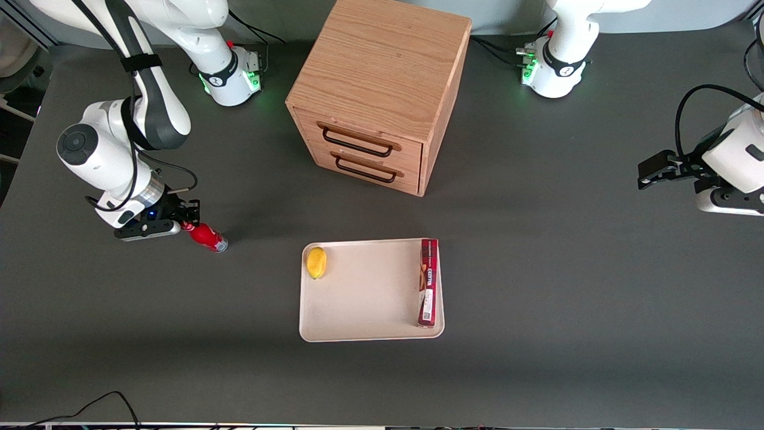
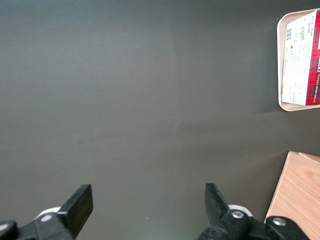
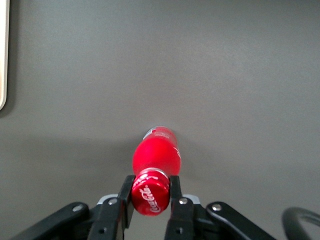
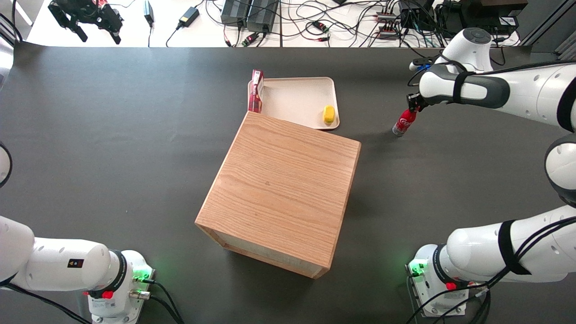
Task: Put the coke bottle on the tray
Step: 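Lift the held bottle and carry it toward the cream tray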
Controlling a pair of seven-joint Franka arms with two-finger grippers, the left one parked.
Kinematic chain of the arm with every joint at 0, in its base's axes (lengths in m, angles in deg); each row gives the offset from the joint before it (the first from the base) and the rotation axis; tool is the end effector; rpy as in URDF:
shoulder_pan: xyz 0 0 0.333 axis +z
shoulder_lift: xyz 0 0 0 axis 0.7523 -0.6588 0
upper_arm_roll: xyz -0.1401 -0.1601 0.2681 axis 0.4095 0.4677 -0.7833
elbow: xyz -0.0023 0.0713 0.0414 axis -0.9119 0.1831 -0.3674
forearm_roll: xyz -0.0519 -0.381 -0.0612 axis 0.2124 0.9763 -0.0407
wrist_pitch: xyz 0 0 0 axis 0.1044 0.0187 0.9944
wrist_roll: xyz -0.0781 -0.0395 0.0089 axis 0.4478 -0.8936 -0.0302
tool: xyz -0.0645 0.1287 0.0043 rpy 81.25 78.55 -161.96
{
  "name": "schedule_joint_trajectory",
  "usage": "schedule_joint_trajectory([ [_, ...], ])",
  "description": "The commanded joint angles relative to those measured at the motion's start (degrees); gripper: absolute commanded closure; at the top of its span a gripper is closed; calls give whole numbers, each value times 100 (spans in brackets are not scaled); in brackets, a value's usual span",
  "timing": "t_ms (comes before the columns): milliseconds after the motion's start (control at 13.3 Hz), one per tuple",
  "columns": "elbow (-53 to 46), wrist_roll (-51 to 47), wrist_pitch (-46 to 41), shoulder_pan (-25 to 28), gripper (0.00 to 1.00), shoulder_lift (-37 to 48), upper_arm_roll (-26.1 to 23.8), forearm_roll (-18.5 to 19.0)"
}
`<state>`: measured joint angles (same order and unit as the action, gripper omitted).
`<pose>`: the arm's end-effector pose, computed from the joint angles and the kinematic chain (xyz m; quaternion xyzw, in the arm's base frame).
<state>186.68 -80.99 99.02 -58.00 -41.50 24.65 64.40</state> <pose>0.5241 0.0208 0.3222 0.9977 0.0613 0.0288 0.0045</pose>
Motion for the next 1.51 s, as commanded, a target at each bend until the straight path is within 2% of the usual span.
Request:
schedule_joint_trajectory([
  [0,-426,-168,-869,-46,100,384,-19,112],
  [452,-3244,-537,-4489,41,100,456,-46,33],
  [678,-4906,-651,-5888,120,100,-60,-55,42],
  [829,-5996,-914,-6522,470,100,-780,-37,129],
  [979,-6928,-1466,-6806,875,100,-1475,7,235],
  [1130,-7326,-2195,-6702,1392,100,-2002,42,253],
  [1281,-7775,-2890,-6360,1859,100,-2600,42,253],
  [1432,-7812,-3453,-5650,2368,100,-2971,225,262],
])
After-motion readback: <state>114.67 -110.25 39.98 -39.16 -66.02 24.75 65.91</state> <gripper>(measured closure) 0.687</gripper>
